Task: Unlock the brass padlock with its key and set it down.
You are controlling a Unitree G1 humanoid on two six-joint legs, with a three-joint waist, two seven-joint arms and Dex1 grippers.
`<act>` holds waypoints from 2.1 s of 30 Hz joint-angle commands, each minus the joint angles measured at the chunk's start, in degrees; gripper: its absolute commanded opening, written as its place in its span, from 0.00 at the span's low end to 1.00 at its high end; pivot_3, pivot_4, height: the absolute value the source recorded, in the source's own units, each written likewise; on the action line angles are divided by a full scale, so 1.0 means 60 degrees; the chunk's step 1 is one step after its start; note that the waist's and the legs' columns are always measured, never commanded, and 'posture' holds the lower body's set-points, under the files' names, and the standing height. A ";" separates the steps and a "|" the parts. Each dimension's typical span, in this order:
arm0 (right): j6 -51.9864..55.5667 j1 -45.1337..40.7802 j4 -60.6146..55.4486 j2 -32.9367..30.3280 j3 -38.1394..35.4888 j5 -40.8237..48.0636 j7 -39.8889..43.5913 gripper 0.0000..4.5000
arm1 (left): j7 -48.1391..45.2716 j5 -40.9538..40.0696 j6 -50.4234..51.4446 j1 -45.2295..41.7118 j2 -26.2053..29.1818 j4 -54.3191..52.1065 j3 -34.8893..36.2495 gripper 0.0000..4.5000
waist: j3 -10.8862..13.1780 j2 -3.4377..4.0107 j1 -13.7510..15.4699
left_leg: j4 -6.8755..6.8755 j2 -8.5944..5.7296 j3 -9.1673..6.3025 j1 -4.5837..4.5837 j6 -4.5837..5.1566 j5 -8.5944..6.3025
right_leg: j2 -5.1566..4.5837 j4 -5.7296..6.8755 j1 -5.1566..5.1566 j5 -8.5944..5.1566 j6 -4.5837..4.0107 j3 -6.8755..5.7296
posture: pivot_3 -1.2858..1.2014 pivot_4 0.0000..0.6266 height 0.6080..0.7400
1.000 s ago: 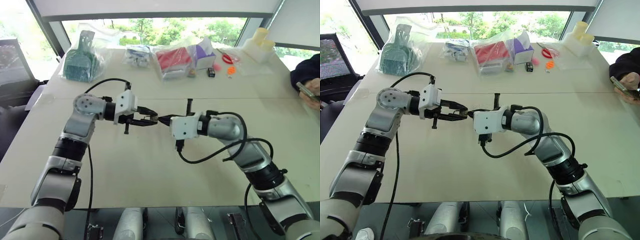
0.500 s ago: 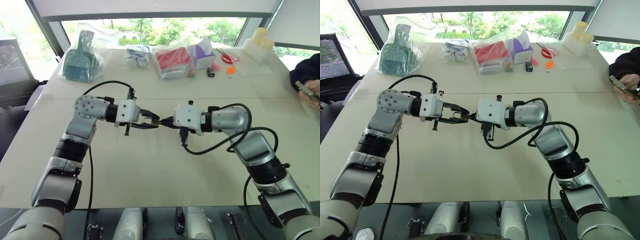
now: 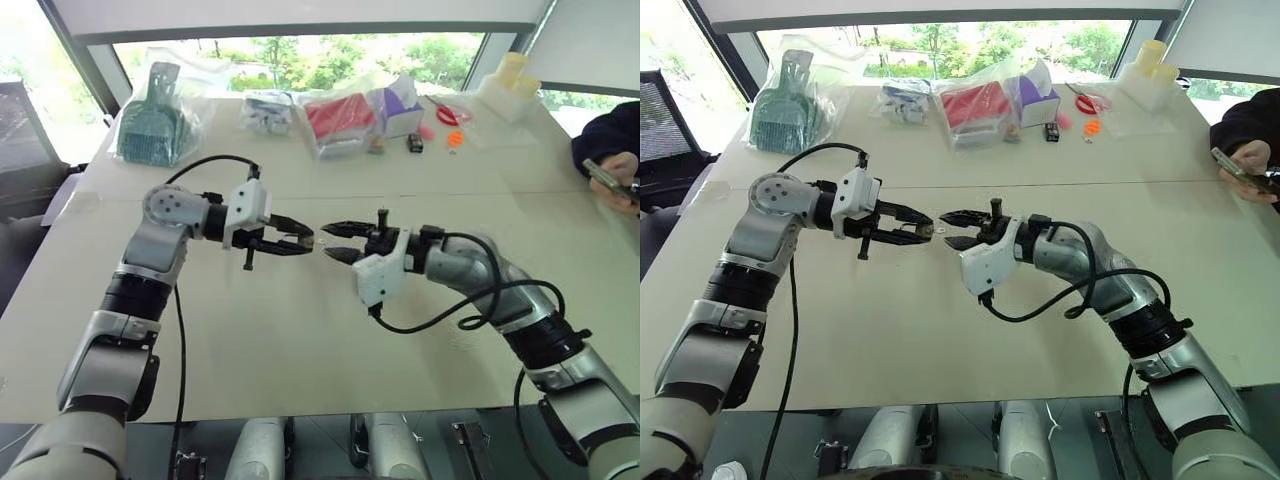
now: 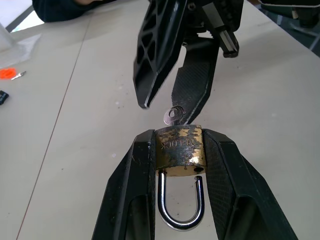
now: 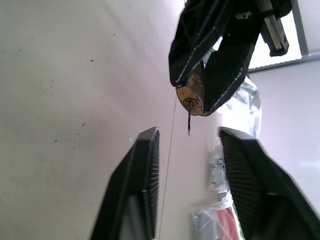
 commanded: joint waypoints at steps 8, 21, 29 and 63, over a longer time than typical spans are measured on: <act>-0.2026 -0.0769 0.0894 0.0266 -0.0302 -0.0788 -0.1653 0.99 | -0.0326 -0.0720 0.0829 -0.0570 -0.0061 -0.0368 0.0327 0.17 | 0.0000 0.0000 -0.0004 | 0.0000 0.0001 0.0000 0.0000 0.0000 0.0000 | 0.0000 0.0000 0.0000 0.0000 -0.0001 0.0003 | 0.52 0.24 1.00; -0.3494 -0.1470 0.1909 0.0366 -0.0167 -0.1631 -0.2597 0.99 | -0.0497 -0.1076 0.1542 -0.0526 0.0037 -0.0739 0.0340 0.17 | 0.0000 0.0000 -0.0025 | 0.0000 0.0001 -0.0001 0.0000 0.0000 0.0001 | 0.0000 0.0001 0.0000 0.0000 -0.0001 0.0005 | 0.52 0.24 1.00; -0.3857 -0.1820 0.2363 0.0481 -0.0098 -0.1799 -0.2701 0.99 | -0.0481 -0.1242 0.1915 -0.0534 0.0076 -0.0963 0.0400 0.17 | 0.0000 0.0000 -0.0023 | 0.0000 0.0001 -0.0002 0.0000 0.0000 0.0001 | 0.0000 0.0000 0.0001 0.0000 -0.0002 0.0006 | 0.52 0.24 1.00; -0.3897 -0.1741 0.2336 0.0492 -0.0257 -0.1458 -0.2564 0.29 | -0.0397 -0.1019 0.1780 -0.0568 0.0153 -0.0765 0.0371 0.17 | 0.0000 0.0000 -0.0027 | -0.0001 0.0001 0.0001 0.0001 -0.0003 0.0002 | 0.0000 0.0002 0.0000 0.0000 -0.0002 0.0009 | 0.52 0.24 1.00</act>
